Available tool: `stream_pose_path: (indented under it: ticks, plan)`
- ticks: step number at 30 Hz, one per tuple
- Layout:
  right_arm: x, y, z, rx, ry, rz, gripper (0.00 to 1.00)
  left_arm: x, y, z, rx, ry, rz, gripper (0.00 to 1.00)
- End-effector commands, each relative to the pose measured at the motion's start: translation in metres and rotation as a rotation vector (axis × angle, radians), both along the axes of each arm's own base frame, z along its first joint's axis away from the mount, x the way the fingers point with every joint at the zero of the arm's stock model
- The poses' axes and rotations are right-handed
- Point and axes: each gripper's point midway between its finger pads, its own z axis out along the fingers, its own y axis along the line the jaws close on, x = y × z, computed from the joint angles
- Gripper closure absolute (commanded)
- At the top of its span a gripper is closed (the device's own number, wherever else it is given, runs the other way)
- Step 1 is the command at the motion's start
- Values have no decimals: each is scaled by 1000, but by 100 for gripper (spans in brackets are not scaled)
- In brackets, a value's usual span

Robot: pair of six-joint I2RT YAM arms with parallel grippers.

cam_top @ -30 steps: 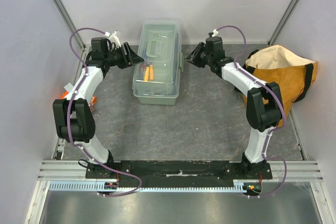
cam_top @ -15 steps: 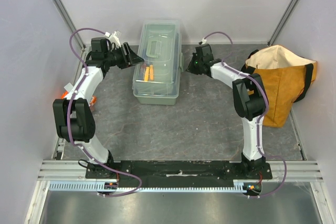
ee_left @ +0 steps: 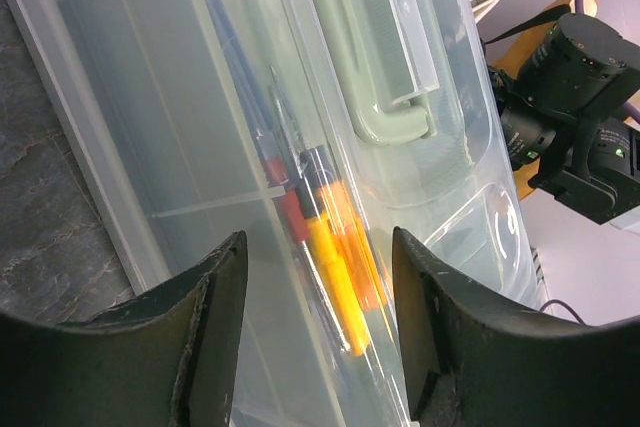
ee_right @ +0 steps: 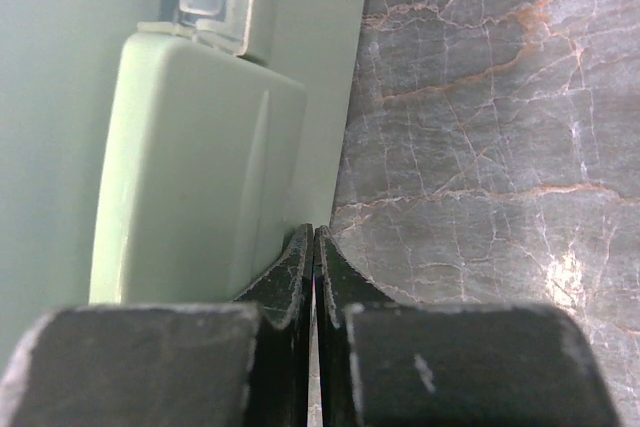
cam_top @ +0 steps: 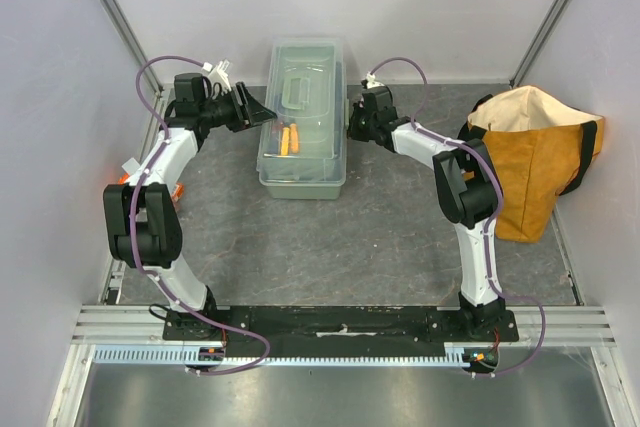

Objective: Pack the tool kit

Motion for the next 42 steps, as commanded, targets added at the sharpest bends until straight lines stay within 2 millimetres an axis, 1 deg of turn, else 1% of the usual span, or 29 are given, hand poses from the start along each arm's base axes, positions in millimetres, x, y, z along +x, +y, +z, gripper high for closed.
stream_pose_path:
  ticks: [1, 4, 7, 8, 9, 10, 11, 13, 14, 15, 16, 17, 18, 20, 21, 22, 24, 25, 26, 27, 30, 32, 33, 35, 36, 37, 38, 40, 42]
  plan:
    - [4, 46, 48, 103, -193, 145, 95, -71, -51, -68, -82, 369, -205, 42]
    - [-1, 46, 47, 91, -206, 175, 94, -69, -50, -68, -79, 367, -199, 42]
    - [-4, 33, 38, 59, -158, 124, 92, -65, -46, -63, -38, 342, -164, 41]
    - [-6, 25, 41, 50, -152, 94, 91, -62, -41, -62, -12, 331, -140, 40]
    - [-8, 15, 40, 34, -137, 52, 90, -58, -37, -57, 22, 307, -111, 39]
    - [-10, -1, 33, -5, -110, -10, 90, -55, -31, -52, 55, 291, -81, 37]
    - [-11, -14, 36, -32, -104, -57, 89, -50, -24, -48, 89, 269, -46, 36]
    - [-17, -40, 37, -103, -90, -146, 81, -42, -11, -37, 148, 231, 25, 33]
    - [-18, -50, 45, -125, -99, -183, 80, -38, -3, -30, 174, 208, 65, 32]
    - [-21, -63, 47, -153, -96, -224, 74, -36, 2, -23, 195, 185, 97, 30]
    - [-24, -74, 54, -171, -99, -260, 70, -33, 8, -16, 216, 162, 130, 28]
    - [-25, -85, 62, -188, -107, -304, 69, -30, 15, -8, 234, 142, 166, 26]
    - [-28, -97, 69, -203, -106, -347, 64, -29, 22, -1, 257, 125, 207, 22]
    - [-35, -118, 83, -224, -101, -411, 58, -32, 33, 14, 289, 97, 267, 16]
    - [-40, -127, 94, -225, -111, -432, 53, -35, 39, 22, 299, 80, 292, 14]
    - [-46, -134, 111, -215, -133, -449, 46, -41, 44, 35, 305, 51, 319, 13]
    - [-58, -146, 135, -209, -160, -468, 33, -56, 51, 53, 319, 10, 351, 11]
    - [-66, -154, 150, -206, -180, -488, 20, -65, 54, 63, 320, -9, 364, 11]
    - [-74, -161, 159, -210, -186, -504, 5, -74, 57, 71, 321, -28, 375, 11]
    - [-83, -167, 174, -198, -210, -517, 2, -84, 58, 77, 321, -44, 377, 10]
    - [-110, -183, 210, -161, -269, -546, 2, -116, 62, 94, 307, -82, 398, 10]
    - [-129, -195, 229, -147, -297, -577, 2, -137, 66, 98, 304, -87, 416, 10]
    - [-138, -203, 235, -150, -304, -596, 2, -147, 68, 100, 305, -91, 428, 10]
    - [-159, -217, 250, -137, -326, -645, 2, -164, 81, 95, 341, -90, 479, 10]
    - [-169, -225, 255, -142, -332, -671, 2, -171, 89, 92, 368, -95, 515, 10]
    - [-183, -234, 266, -130, -352, -706, 2, -181, 104, 89, 410, -101, 584, 10]
    - [-195, -245, 272, -131, -362, -747, 2, -188, 116, 87, 447, -107, 635, 10]
    - [-217, -259, 279, -134, -376, -788, 2, -199, 131, 78, 496, -106, 689, 10]
    - [-236, -270, 286, -130, -394, -812, 2, -209, 139, 75, 525, -117, 717, 10]
